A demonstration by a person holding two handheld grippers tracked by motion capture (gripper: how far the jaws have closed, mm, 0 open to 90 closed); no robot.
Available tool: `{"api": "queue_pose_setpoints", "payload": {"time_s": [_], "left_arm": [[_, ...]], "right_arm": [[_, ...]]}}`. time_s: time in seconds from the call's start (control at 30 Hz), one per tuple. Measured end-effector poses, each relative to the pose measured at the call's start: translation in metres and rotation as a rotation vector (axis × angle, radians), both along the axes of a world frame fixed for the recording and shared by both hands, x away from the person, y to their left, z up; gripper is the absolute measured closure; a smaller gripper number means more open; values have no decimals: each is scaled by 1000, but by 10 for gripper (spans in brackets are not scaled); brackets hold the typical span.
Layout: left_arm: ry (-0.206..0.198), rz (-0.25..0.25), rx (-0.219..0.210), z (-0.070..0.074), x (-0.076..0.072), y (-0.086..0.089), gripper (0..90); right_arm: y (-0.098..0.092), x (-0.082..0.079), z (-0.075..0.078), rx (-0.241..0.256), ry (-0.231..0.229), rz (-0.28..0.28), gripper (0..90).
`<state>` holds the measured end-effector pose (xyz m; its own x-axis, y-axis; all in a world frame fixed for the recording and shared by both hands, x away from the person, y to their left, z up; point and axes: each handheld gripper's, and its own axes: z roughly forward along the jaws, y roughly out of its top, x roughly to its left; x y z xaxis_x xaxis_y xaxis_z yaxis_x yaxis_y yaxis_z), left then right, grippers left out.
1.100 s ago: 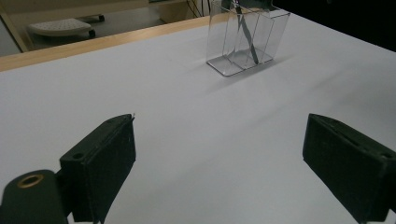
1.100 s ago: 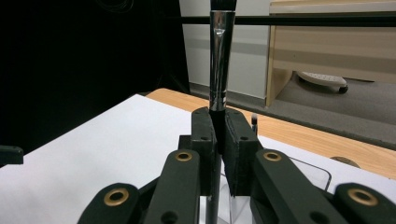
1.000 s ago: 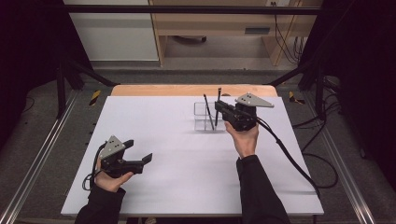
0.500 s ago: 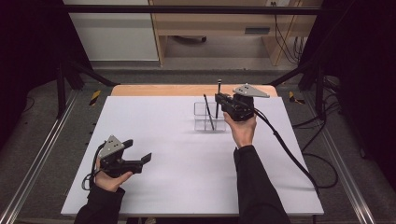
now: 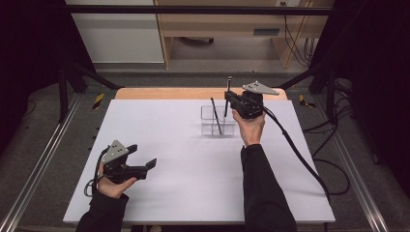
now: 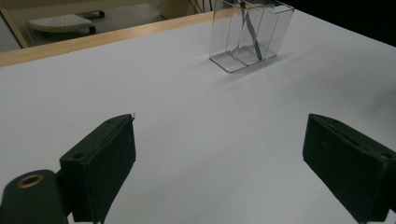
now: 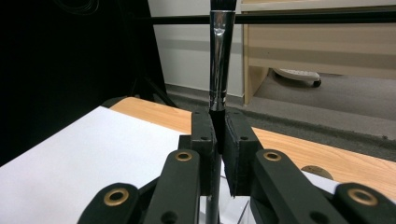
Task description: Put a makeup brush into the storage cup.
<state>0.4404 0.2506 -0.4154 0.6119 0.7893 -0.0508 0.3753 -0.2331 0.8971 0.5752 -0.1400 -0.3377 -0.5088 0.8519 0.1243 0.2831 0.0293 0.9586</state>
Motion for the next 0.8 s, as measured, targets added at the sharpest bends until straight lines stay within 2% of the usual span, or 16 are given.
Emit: {"api": "queue_pose_setpoints", "payload": {"time_s": [0.33,0.5,0.8], "left_arm": [[-1,-3,14,0,0,0,90],[3,-2,14,-1,1,1,90],[3,-1,12,0,1,2,91]], "right_arm": [[2,12,-4,10,12,-16,839],[4,15,-8,-12,15,-16,839],[6,21,-11,6,15,-21,839]]}}
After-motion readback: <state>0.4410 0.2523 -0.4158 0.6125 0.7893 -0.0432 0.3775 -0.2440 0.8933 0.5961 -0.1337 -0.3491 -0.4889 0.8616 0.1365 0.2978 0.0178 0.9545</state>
